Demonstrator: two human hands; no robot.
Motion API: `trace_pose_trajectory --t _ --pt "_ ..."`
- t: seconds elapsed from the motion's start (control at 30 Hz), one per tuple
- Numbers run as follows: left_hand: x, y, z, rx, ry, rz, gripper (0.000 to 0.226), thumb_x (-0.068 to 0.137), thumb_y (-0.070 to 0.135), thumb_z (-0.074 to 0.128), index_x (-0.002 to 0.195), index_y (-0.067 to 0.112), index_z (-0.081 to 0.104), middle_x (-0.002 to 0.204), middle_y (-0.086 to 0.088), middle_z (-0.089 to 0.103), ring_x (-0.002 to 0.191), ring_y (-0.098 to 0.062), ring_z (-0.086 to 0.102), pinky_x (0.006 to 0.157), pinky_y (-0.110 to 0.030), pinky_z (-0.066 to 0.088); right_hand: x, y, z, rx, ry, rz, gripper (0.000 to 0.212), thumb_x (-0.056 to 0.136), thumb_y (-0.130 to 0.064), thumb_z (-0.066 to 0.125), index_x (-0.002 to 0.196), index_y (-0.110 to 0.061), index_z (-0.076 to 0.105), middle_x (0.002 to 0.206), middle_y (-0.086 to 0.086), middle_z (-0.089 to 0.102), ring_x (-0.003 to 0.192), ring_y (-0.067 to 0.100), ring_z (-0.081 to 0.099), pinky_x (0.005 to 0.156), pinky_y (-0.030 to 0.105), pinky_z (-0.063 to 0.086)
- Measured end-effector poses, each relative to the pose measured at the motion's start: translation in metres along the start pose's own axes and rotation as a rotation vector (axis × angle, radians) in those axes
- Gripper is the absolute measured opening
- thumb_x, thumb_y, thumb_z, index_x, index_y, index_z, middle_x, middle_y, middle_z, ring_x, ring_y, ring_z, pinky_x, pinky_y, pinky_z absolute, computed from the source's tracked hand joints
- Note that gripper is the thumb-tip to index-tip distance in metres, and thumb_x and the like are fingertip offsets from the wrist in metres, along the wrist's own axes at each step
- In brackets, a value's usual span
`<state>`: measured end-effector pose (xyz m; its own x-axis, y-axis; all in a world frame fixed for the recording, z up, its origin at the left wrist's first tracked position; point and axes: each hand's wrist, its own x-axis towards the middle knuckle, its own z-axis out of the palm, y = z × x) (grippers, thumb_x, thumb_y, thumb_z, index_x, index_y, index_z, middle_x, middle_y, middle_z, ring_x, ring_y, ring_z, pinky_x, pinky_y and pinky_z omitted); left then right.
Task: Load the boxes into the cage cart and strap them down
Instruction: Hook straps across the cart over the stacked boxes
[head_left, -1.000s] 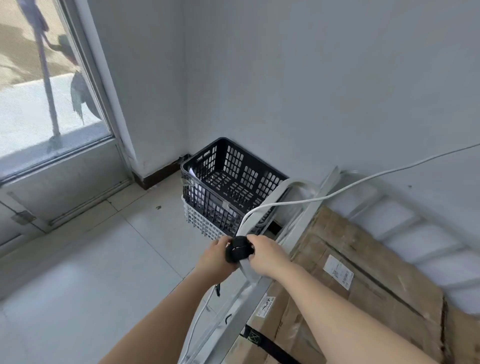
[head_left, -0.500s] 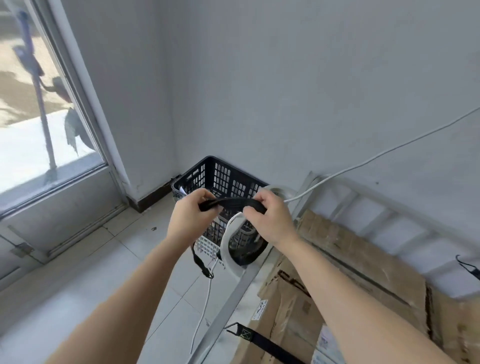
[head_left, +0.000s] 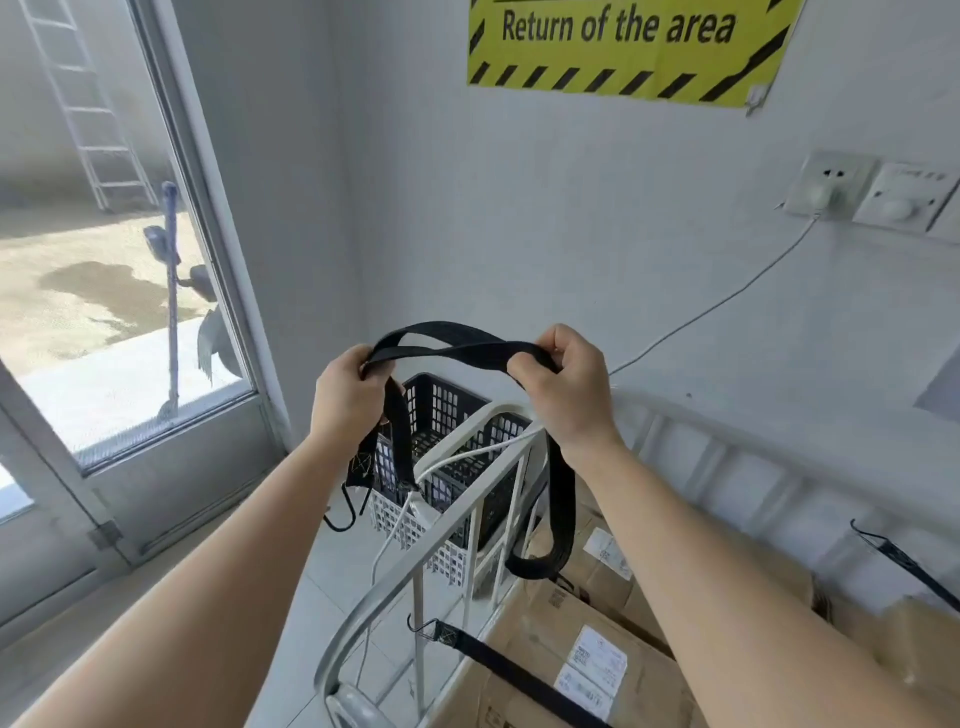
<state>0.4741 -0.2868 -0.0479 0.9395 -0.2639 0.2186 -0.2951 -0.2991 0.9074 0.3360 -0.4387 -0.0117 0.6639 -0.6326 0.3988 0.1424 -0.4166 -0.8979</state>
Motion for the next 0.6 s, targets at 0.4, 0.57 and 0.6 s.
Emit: trace_pose_trajectory --t 0.4,0.57,0.6 --pt "-0.028 -0.010 -0.026 -0.109 0.113 -0.147 0.023 0.095 0.004 0.038 0.087 0.014 0.057 0.075 -0.011 0.059 0.068 -0.024 0.050 0.063 -0.033 0.041 -0.051 0.045 0.021 -0.024 -0.459 0.330 0.025 0.091 -0.024 0.055 0.074 -0.007 0.050 0.061 -0.002 0.041 0.063 0.015 0.041 0.060 0.025 0.035" --pt "-0.014 -0.014 -0.023 -0.392 0.002 -0.250 0.042 0.099 -0.003 0.035 0.080 0.024 0.060 0.072 0.000 0.064 0.068 -0.021 0.061 0.056 -0.030 0.055 -0.052 0.109 0.064 -0.184 -0.595 0.556 0.030 0.095 -0.028 0.039 0.082 -0.016 0.062 0.074 -0.001 0.057 0.076 0.018 0.053 0.088 0.038 0.046" --pt "-0.010 -0.017 -0.022 -0.482 -0.045 -0.287 0.042 0.099 -0.004 0.036 0.081 0.023 0.062 0.068 0.000 0.066 0.066 -0.021 0.063 0.057 -0.033 0.058 -0.051 0.122 0.074 -0.258 -0.617 0.546 0.025 0.095 -0.022 0.040 0.094 -0.017 0.064 0.089 0.000 0.060 0.086 0.018 0.055 0.091 0.036 0.047"
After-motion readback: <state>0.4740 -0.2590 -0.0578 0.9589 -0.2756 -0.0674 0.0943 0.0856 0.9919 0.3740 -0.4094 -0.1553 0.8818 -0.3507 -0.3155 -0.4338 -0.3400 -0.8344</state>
